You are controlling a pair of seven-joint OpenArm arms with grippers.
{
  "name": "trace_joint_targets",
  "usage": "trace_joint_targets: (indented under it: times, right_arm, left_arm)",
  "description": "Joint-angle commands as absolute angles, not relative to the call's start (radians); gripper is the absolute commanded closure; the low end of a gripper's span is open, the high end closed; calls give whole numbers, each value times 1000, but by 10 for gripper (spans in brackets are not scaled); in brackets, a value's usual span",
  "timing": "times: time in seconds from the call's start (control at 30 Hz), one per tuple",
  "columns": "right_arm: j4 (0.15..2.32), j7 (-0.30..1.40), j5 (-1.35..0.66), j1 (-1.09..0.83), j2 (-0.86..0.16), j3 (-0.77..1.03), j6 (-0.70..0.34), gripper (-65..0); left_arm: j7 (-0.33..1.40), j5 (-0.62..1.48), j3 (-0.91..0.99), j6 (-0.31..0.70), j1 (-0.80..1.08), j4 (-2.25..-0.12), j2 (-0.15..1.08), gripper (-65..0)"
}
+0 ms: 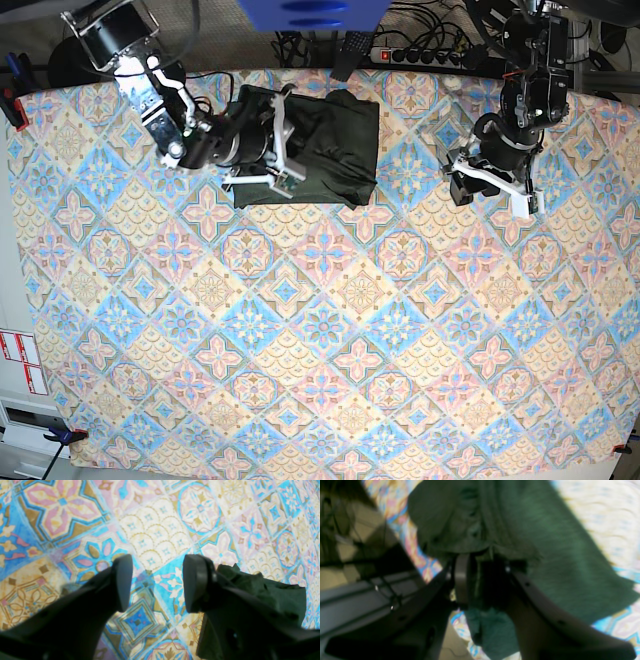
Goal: Fold the T-shirt properly
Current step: 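Press the folded bundle with the right gripper and reach the left gripper over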
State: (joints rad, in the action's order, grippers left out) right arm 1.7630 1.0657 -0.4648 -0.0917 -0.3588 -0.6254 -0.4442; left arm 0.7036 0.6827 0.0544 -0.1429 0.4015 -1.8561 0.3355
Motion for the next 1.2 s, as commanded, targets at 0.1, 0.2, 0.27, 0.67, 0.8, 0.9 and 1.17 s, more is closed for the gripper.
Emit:
trace_joint_targets:
  times: [0.1, 0.2, 0.27, 0.67, 0.8, 0.9, 1.17]
  right_arm:
    - [1784, 1046, -472, -22, -364, -742, -444, -152]
    - [1810, 1046, -472, 7, -364, -803, -444, -153]
    - [1837, 1046, -472, 30, -366, -837, -444, -153]
    - [1871, 1072, -467, 38, -367, -685, -444, -149]
    - [1865, 1072, -467, 4, -366, -492, -444, -149]
    - [1859, 1079, -467, -13, -366, -403, -444, -149]
    - [1778, 1076, -467, -41, -366, -447, -444, -149]
  left_arm:
    - [687, 685, 58, -137, 398, -1871, 346, -327]
    - [687, 685, 58, -137, 400, -1871, 346, -327]
    - [687, 685, 58, -137, 400, -1871, 346, -327]
    - [687, 685, 58, -137, 401, -1871, 346, -327]
    - [687, 685, 58, -137, 410, -1871, 346, -327]
    - [687, 685, 58, -137, 410, -1871, 346, -327]
    - [687, 685, 58, -137, 409, -1871, 346, -327]
